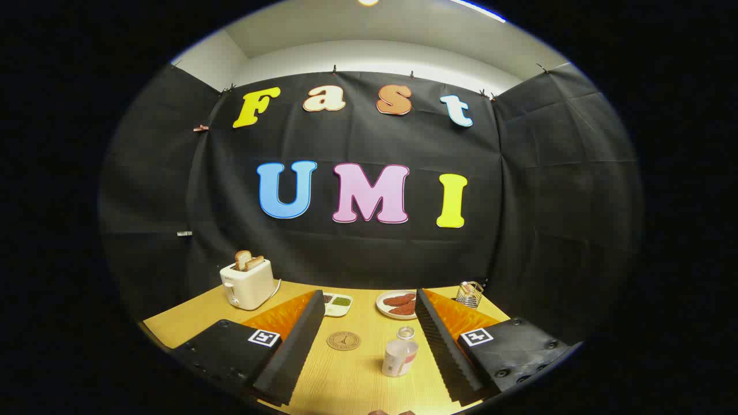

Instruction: Take the bottle from table, then pour the juice into the cup, finally place the bottle on the coaster

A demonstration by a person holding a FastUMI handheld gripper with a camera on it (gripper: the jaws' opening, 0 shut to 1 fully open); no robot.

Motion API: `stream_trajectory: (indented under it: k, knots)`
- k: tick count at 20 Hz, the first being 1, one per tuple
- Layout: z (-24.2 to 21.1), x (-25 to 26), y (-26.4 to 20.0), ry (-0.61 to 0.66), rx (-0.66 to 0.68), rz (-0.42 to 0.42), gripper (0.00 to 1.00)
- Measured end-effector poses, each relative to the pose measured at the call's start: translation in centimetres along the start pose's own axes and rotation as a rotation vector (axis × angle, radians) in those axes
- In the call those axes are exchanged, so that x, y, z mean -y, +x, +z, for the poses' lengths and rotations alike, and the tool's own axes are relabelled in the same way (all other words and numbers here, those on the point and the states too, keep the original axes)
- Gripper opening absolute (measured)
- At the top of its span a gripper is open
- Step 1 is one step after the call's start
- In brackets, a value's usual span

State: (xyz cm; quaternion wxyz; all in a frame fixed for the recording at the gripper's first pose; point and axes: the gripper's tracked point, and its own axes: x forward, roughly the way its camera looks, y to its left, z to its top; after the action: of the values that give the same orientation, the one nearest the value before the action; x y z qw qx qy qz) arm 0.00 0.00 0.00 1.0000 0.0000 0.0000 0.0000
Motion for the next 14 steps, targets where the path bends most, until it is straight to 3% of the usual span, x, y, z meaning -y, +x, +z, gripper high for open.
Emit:
stream_trajectory:
  k: [14]
  knots:
    - [-2.7, 2.9, 1.9, -0.03, -0.05, -0.06, 0.97]
